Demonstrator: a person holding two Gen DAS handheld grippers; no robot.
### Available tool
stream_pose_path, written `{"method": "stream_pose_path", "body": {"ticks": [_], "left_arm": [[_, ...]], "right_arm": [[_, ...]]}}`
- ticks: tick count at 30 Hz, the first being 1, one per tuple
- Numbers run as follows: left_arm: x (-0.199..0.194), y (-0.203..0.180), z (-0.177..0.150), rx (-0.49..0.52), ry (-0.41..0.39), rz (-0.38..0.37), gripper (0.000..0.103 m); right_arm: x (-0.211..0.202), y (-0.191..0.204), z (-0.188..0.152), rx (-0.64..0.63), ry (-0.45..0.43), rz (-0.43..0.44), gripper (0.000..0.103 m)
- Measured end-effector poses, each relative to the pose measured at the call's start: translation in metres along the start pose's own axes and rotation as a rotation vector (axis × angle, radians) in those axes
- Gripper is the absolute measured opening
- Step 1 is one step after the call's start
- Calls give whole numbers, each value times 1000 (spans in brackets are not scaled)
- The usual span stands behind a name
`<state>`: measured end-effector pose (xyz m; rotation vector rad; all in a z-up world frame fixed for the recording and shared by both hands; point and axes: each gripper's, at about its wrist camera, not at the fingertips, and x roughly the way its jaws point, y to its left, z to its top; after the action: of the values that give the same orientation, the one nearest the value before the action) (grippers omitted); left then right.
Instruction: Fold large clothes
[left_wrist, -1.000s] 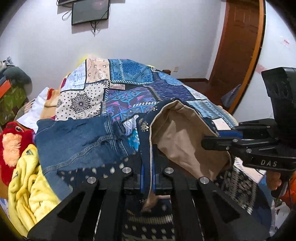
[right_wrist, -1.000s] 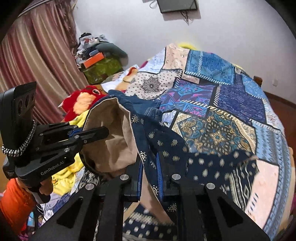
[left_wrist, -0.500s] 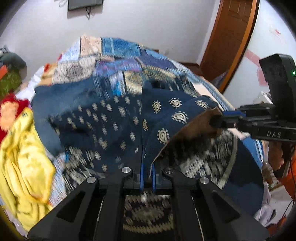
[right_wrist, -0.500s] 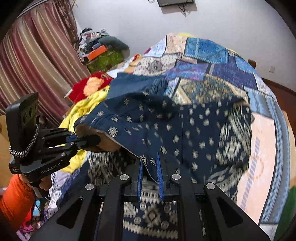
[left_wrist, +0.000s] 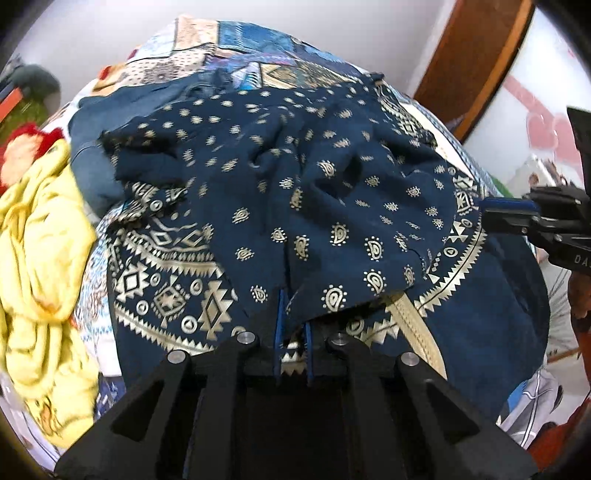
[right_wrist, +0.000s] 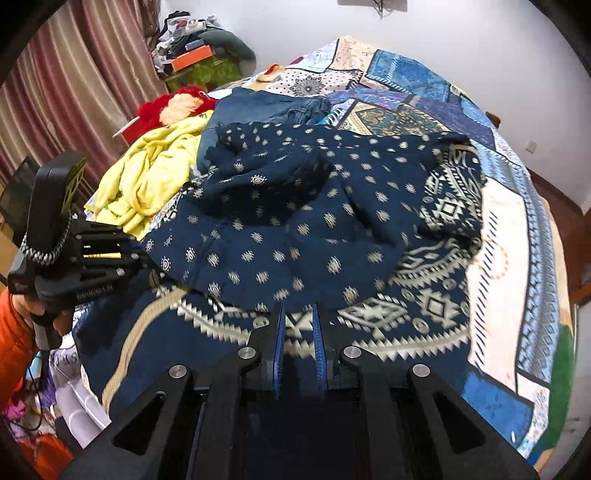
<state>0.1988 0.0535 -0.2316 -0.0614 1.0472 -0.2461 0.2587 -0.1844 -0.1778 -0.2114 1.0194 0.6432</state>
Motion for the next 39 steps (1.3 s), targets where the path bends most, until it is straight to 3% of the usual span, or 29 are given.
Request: {"method": "stream_pose_path", "body": {"ticks": [4,8,11,14,17,19,24,30,31,34,35,37,39], "left_arm": [[-11,5,-5,-21,-10,-15,10],[-30,8,-5,8,-31,18,14],[-45,13,3,20,-71,65,15],[-48,22,20,1,-96,66,16],[-32,28,38,-1,-91,72,19],[-14,29,44,-6,-70,72,31],[42,33,40,-21,36,75,34],[47,26,28,23,-4,118,37],[47,25,27,31,-8,124,37],[49,27,25,15,-11,120,38],[49,28,25,6,-12,122,40],[50,31,25,-10,-15,140,52],[48,39,24,-39,-7,116,53]], "right_arm": [[-12,-10,3,16,-21,-26,11],[-11,-21,20,44,-44,-56,11],[4,-25,30,49,-25,-81,11],[30,-25,35,40,32,-102,11],[55,-27,34,25,96,-135,11],[59,-28,33,6,91,-146,11],[60,-30,30,-25,97,-181,11],[55,-41,23,-19,84,-235,12],[54,-44,22,-7,84,-238,18],[48,-54,16,7,47,-470,103],[45,-59,12,10,25,-483,103],[41,-74,6,80,41,-382,103],[39,-89,6,154,57,-293,103]]}}
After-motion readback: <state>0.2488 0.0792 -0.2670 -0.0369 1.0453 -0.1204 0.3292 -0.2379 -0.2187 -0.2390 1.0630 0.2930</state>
